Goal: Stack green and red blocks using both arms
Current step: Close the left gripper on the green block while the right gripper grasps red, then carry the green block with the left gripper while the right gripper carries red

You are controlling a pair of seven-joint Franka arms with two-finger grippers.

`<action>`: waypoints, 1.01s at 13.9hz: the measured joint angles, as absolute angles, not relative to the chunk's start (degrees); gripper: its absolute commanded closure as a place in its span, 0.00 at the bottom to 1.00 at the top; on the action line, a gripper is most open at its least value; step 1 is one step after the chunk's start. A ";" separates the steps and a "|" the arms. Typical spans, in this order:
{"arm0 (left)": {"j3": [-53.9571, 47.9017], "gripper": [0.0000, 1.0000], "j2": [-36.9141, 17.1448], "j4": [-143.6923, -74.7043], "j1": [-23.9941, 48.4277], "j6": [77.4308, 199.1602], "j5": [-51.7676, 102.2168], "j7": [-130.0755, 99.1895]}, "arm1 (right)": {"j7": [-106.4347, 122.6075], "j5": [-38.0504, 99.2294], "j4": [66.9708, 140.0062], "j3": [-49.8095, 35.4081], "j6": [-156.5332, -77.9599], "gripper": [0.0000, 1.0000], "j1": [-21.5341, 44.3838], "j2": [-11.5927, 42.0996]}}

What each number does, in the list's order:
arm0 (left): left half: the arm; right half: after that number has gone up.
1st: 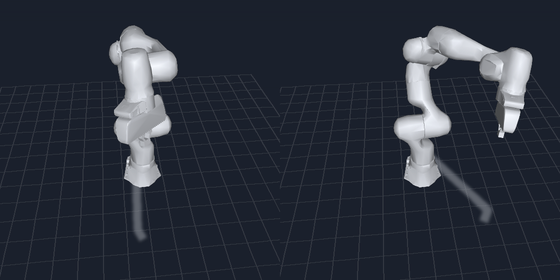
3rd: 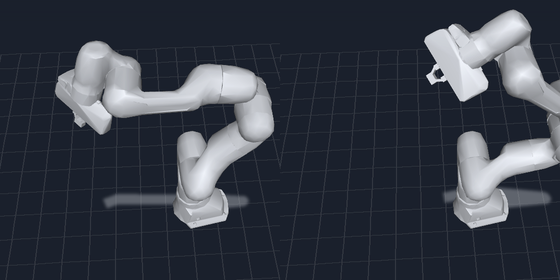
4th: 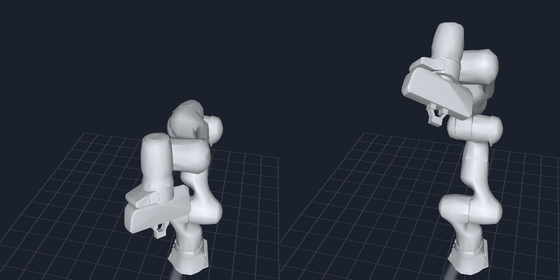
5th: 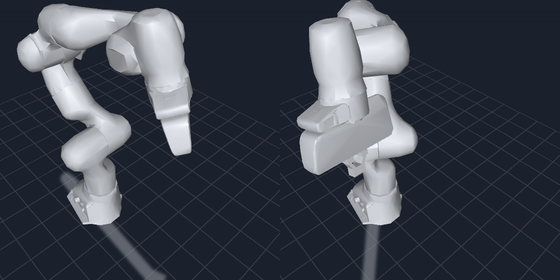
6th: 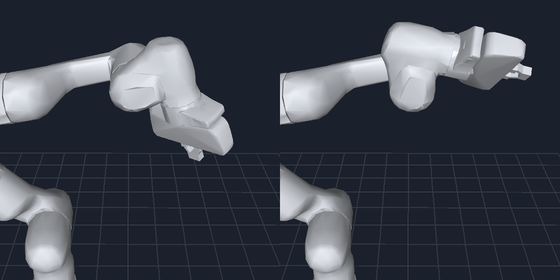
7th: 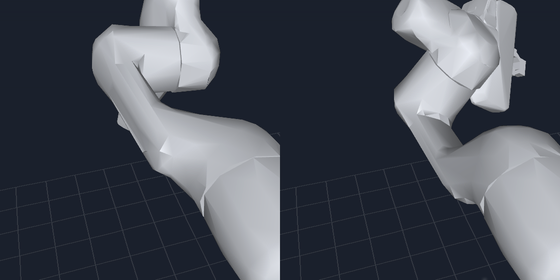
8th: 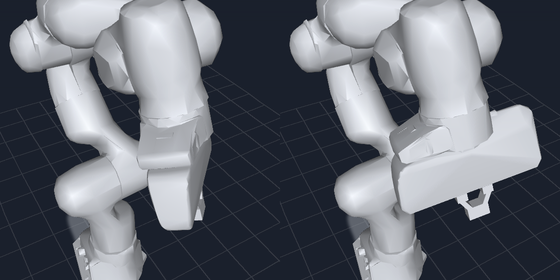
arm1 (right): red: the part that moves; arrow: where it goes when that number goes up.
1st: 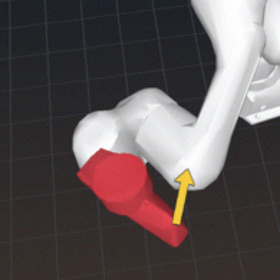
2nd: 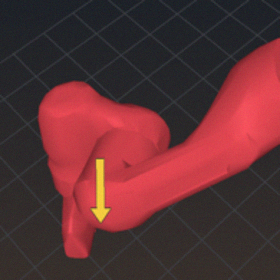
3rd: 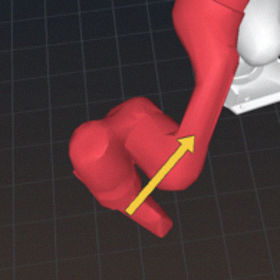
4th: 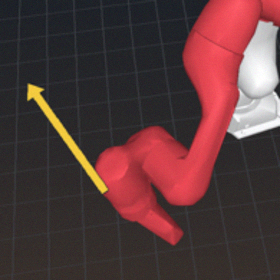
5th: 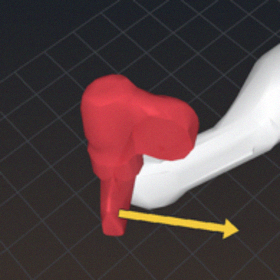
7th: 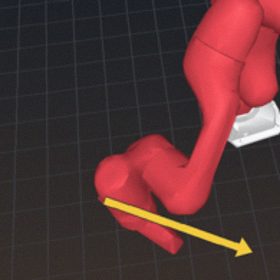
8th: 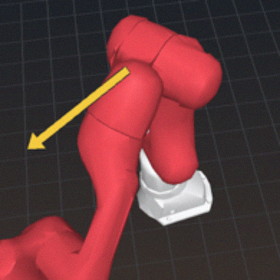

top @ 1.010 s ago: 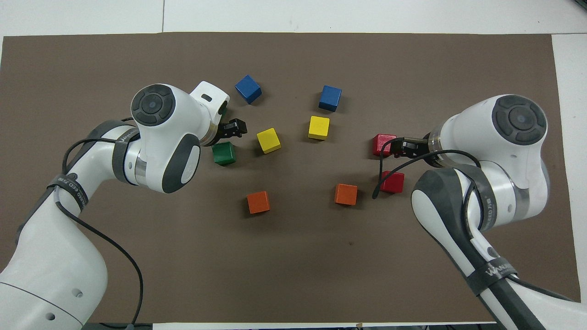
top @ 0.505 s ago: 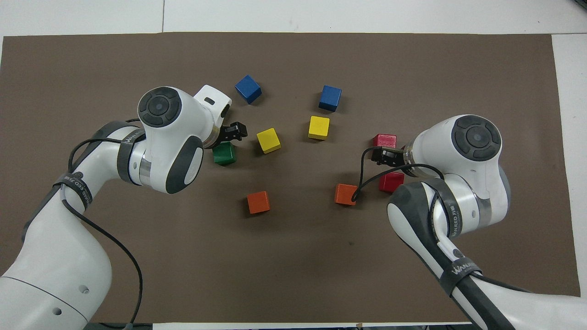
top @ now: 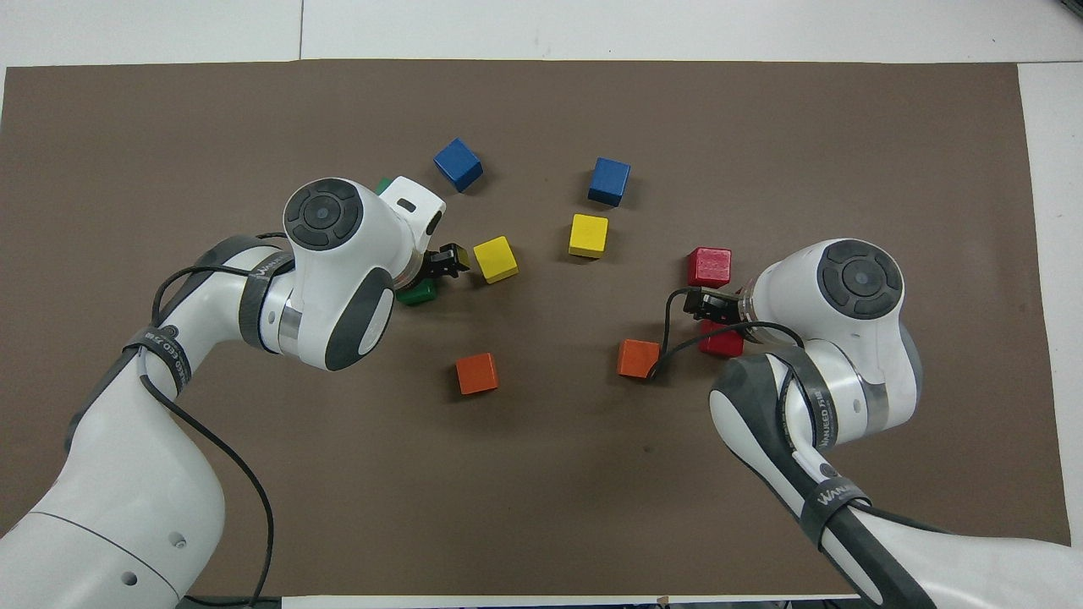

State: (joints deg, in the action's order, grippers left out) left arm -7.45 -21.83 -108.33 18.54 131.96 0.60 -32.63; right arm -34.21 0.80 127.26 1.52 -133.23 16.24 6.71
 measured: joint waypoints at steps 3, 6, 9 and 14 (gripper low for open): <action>-7.41 0.63 -21.80 -109.10 18.54 131.99 -0.53 -32.69 | -34.21 0.80 127.85 1.52 -133.64 0.00 16.24 6.67; -7.40 1.00 -21.73 -109.60 18.54 132.02 -2.34 -32.75 | -33.63 0.79 128.93 1.51 -133.78 0.00 16.25 6.54; -7.14 1.00 -21.61 -109.68 18.49 132.06 -2.92 -32.78 | -33.54 0.79 129.53 1.49 -133.81 0.06 16.41 6.52; -6.26 1.00 -19.63 -108.31 15.52 131.44 -3.11 -32.16 | -29.03 0.78 129.58 1.53 -133.98 0.68 17.09 6.50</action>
